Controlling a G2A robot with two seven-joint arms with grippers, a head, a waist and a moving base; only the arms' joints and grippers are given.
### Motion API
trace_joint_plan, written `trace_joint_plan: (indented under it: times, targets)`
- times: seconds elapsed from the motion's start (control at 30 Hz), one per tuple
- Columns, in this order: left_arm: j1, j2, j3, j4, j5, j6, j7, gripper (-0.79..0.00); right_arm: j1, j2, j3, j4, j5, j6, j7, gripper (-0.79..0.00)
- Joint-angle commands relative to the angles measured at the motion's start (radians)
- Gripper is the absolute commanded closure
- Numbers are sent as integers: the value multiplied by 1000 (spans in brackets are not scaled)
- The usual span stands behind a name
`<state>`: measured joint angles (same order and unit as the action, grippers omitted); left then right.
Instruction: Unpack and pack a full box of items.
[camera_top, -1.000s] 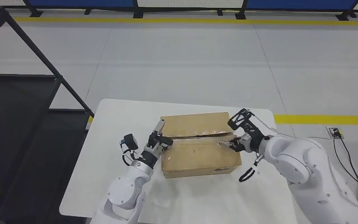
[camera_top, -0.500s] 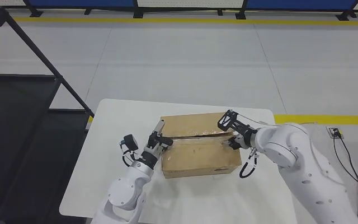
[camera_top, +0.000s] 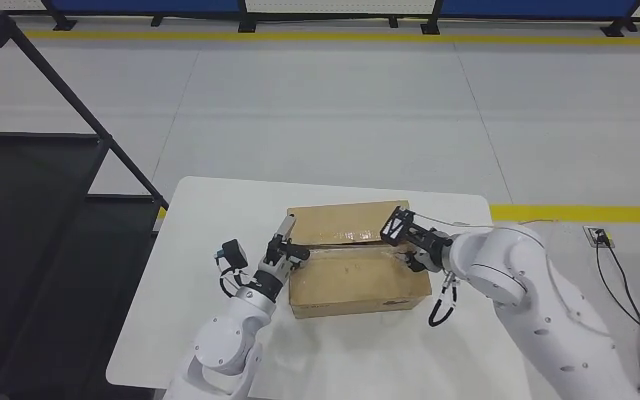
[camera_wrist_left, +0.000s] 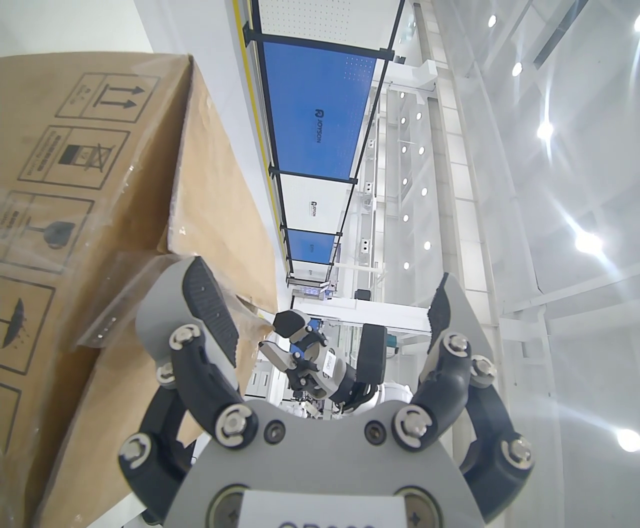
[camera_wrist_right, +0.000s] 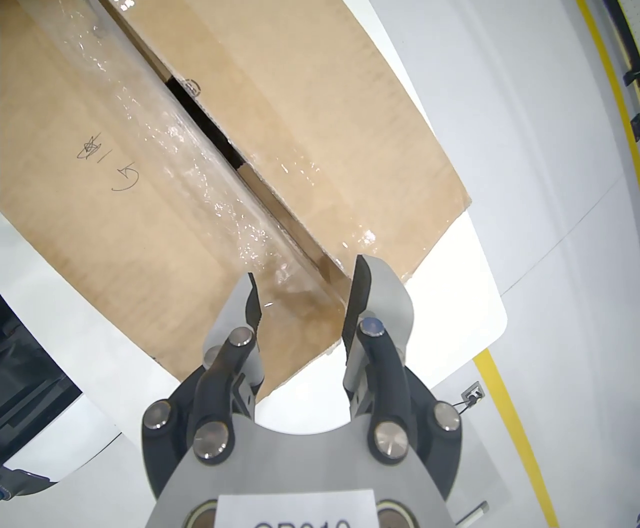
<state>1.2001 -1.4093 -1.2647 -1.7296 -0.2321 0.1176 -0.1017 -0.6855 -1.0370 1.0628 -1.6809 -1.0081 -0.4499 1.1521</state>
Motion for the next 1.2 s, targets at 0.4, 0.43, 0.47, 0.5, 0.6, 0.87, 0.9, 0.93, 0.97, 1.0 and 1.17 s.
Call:
trace_joint_plan:
  times: [0.4,0.43,0.47,0.5,0.6,0.87,0.9,0.93,0.97,1.0,1.17]
  targets:
    - [3,-1,-3,-3,-1,-3,-2,-785,48,-11,-44,43,1,20,35,-212]
    - [4,-1,-3,-3,-1,-3,-2,-785,50,-11,-46,45,2,20,36,-194]
    - [4,-1,-4,-3,-1,-2,-2,-785,52,-12,-47,47,1,21,39,-182]
    - [4,-1,-4,-3,-3,-2,-4,-785,54,-12,-49,48,2,22,40,-108]
    - [4,-1,-4,-4,-2,-2,-6,-785,59,-12,-49,47,2,21,46,0]
    - [7,-2,-5,-7,0,-3,-8,-785,32,-2,17,18,33,61,12,0]
    - [7,-2,-5,-7,0,-4,-8,-785,20,2,37,12,47,75,13,0]
    - [8,-2,-5,-7,0,-5,-8,-785,7,5,54,3,63,80,17,0]
    - [8,-2,-5,-7,0,-5,-8,-785,-6,8,70,-9,76,76,17,-62]
    - [8,-2,-5,-6,0,-4,-8,-785,-21,12,81,-24,80,66,20,-111]
    - [8,-2,-4,-4,2,-4,-10,-785,-86,24,117,-82,84,72,19,-243]
